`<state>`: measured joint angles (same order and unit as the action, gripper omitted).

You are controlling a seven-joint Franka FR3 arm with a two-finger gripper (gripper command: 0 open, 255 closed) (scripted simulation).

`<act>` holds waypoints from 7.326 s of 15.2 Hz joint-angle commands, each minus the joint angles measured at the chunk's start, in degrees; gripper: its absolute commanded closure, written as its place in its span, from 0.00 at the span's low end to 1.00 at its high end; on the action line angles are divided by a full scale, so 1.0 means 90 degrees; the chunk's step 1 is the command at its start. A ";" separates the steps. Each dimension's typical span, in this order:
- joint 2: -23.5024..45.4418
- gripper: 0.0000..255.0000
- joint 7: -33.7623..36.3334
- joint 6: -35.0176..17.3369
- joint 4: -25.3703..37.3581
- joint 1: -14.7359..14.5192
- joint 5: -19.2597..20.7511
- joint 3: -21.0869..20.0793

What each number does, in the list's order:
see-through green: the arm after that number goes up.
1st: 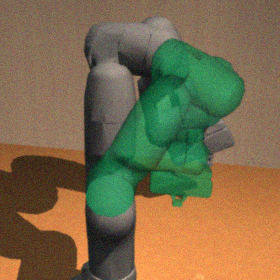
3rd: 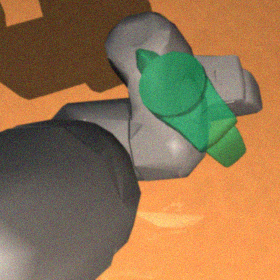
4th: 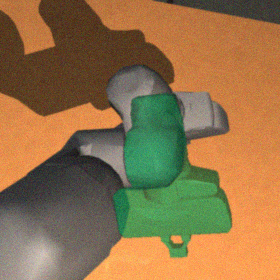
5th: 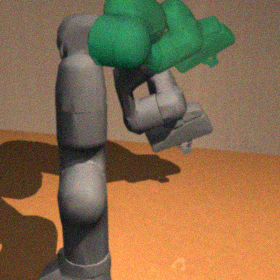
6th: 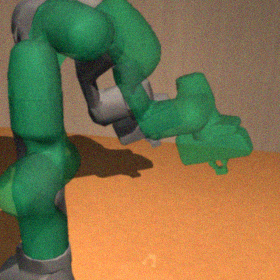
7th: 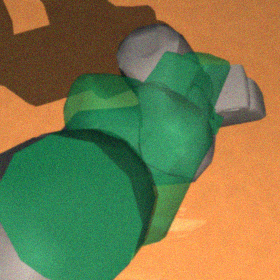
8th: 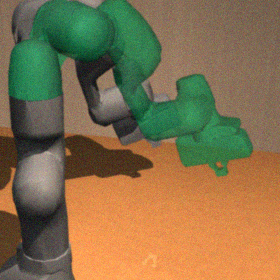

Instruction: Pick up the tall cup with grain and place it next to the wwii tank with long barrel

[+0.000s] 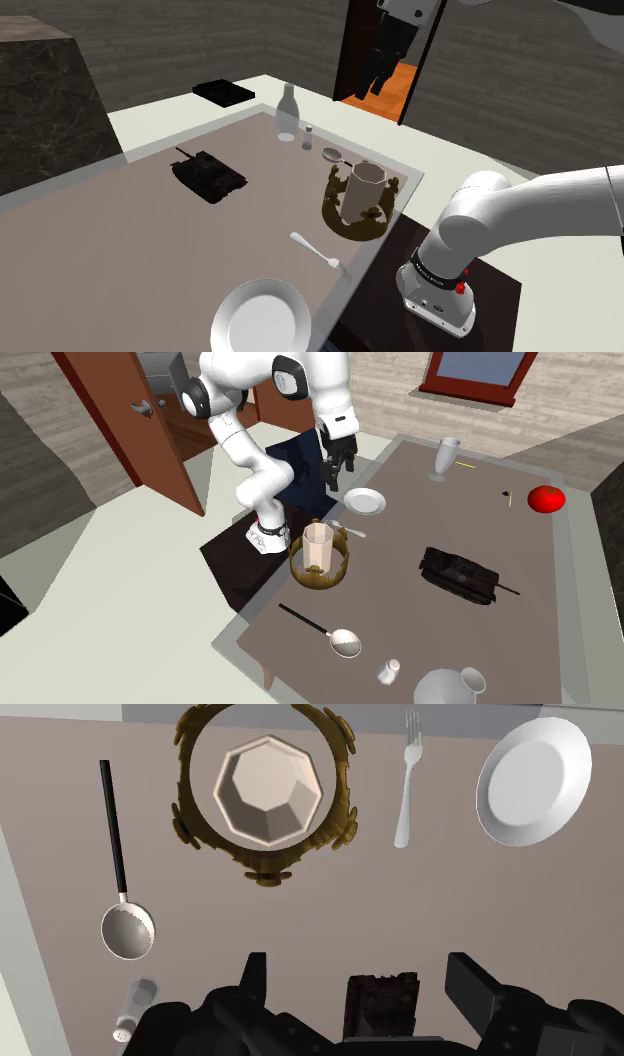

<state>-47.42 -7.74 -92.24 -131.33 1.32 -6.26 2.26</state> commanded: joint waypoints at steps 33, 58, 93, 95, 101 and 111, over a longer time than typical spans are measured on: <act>-0.1220 0.00 -0.0104 -0.2818 -0.4514 -0.0203 0.0237 -0.0736; -0.1437 1.00 -0.0102 -0.1401 -0.3312 -0.0145 0.0332 -0.0654; -0.0435 1.00 0.0020 0.0929 0.0023 -0.0091 0.0378 -0.0654; -0.0097 1.00 0.0219 0.0681 0.0123 -0.0121 0.0244 -0.0872; 0.1027 1.00 0.0811 0.0005 0.0612 -0.0168 -0.0025 -0.1513; 0.3213 1.00 0.1898 -0.0778 0.2057 -0.0142 0.0110 -0.2546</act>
<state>-20.22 8.27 -98.33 -113.66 0.09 -5.56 -19.76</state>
